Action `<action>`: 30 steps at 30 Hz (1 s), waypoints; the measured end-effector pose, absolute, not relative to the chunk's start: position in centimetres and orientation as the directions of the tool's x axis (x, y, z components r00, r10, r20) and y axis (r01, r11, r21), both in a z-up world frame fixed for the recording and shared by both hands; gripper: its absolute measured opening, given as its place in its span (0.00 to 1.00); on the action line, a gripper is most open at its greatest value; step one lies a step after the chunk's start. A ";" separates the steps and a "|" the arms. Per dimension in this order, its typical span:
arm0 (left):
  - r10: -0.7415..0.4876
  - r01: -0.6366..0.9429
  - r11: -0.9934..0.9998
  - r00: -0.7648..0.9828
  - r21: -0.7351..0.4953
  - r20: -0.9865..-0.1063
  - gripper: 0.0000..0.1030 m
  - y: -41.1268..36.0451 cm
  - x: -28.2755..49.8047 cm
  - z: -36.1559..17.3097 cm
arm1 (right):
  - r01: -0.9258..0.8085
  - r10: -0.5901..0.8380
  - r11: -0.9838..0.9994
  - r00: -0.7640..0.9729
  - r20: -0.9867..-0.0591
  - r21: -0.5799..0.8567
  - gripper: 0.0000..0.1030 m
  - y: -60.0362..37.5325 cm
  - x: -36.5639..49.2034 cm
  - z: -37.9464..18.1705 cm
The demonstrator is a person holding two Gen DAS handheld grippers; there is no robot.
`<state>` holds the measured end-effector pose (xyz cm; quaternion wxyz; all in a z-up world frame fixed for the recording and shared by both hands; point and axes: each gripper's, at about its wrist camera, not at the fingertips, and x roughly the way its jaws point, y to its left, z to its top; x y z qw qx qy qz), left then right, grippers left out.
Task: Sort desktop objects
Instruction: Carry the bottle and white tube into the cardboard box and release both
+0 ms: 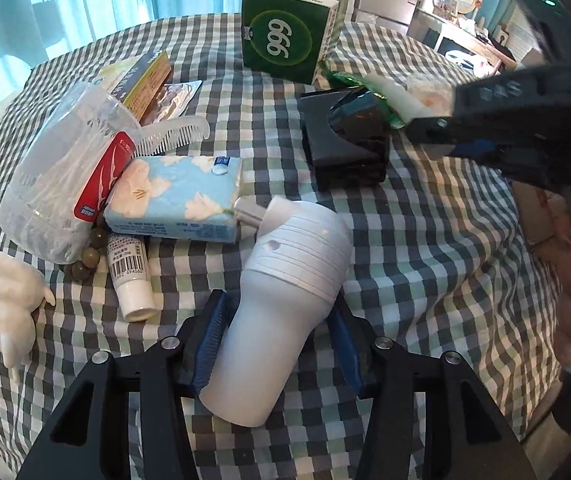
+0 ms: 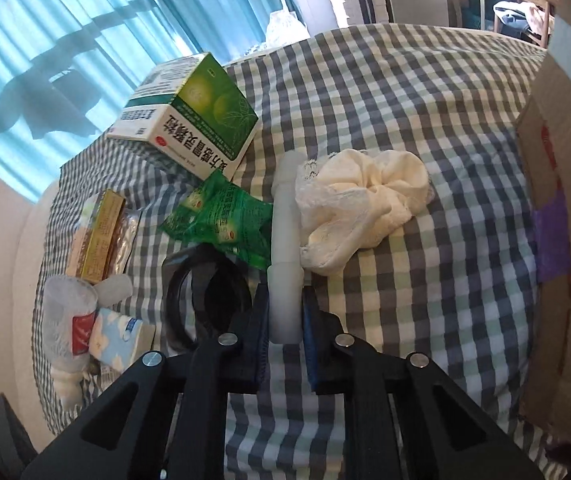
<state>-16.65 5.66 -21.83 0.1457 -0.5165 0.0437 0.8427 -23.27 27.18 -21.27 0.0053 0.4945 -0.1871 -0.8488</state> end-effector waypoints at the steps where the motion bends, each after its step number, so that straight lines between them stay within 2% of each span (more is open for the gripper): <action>1: 0.204 -0.288 -0.954 -0.420 -0.083 -0.884 0.48 5.7 -16.5 -21.6 | -0.171 -0.202 -0.929 -0.511 -0.835 0.329 0.14 27.2 -22.7 -20.9; 5: 0.221 -0.275 -0.956 -0.428 -0.106 -0.876 0.43 5.5 -14.9 -20.1 | -0.163 -0.232 -0.916 -0.532 -0.814 0.368 0.14 27.4 -19.7 -19.1; 21: 0.255 -0.218 -0.963 -0.528 -0.162 -0.810 0.43 3.3 -11.2 -12.5 | -0.097 -0.230 -0.925 -0.629 -0.743 0.368 0.14 27.2 -9.1 -10.6; 30: 0.207 -0.167 -0.977 -0.614 -0.131 -0.762 0.43 2.5 -8.9 -7.5 | -0.048 -0.236 -0.932 -0.670 -0.704 0.359 0.14 25.9 -5.2 -6.8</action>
